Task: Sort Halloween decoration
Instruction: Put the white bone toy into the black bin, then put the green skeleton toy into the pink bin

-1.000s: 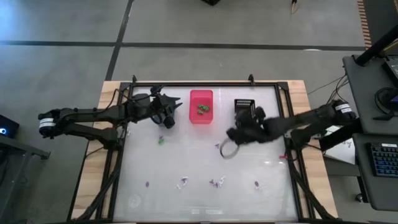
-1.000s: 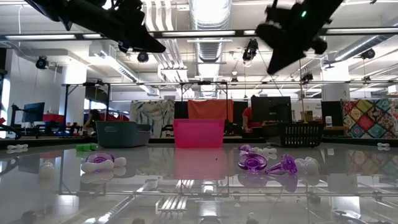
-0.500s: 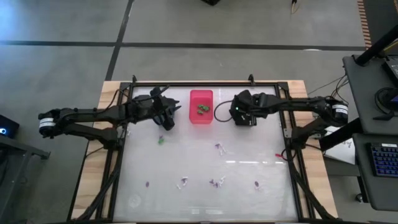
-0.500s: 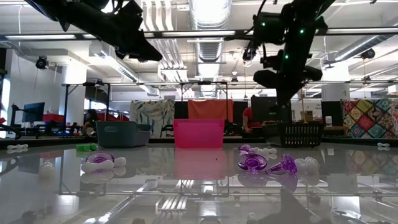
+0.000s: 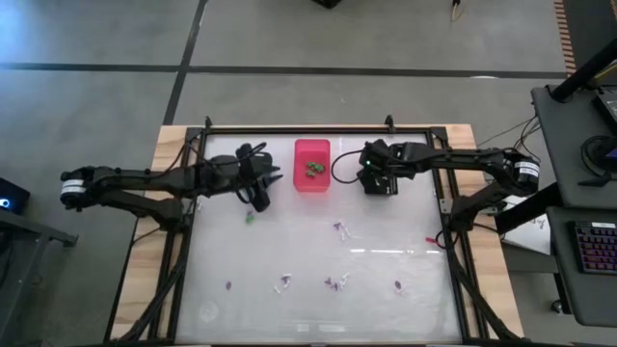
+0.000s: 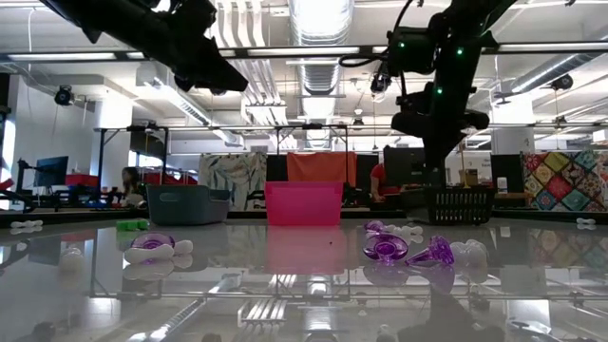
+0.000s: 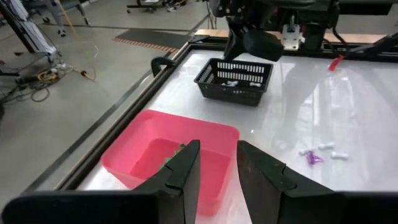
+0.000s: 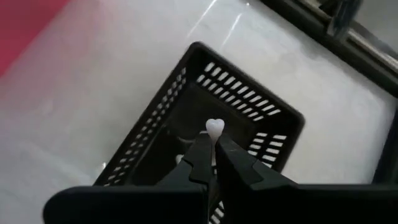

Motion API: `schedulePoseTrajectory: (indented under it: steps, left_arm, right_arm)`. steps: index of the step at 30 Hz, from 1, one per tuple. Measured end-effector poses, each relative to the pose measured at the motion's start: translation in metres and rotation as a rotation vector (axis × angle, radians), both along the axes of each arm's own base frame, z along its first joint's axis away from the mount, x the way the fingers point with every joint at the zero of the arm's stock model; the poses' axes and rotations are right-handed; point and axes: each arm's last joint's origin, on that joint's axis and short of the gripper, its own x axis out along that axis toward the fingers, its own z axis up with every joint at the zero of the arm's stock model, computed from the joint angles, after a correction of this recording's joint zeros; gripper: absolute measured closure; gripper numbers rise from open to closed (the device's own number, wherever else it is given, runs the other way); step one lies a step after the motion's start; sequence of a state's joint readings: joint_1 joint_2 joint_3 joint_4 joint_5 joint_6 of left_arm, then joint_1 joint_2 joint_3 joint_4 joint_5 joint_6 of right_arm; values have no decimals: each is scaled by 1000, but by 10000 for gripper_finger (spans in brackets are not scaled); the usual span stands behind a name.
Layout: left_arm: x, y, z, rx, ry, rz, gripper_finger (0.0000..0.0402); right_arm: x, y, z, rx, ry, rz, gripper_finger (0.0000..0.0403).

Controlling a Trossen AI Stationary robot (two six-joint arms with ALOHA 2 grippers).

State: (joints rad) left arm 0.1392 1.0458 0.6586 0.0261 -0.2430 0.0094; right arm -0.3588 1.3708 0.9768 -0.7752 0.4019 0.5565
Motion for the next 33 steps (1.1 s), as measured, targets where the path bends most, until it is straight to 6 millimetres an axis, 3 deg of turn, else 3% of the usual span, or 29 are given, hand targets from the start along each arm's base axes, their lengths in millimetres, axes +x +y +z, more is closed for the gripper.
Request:
schedulePoseTrajectory:
  steps: [7,17,27,33]
  left_arm:
    - [1,-8,-1,-44,-10,-18,314]
    - [0,-17,-6,-133,14,-22,314]
    - [-10,-30,-24,-327,175,42,314]
    - [-27,-39,-42,-515,351,194,314]
  right_arm:
    - [-1,-2,0,-10,-20,-55,383]
    - [-2,-5,-1,-25,-24,-96,294]
    - [7,4,8,-44,-69,-41,286]
    - [16,16,12,-63,-102,36,289]
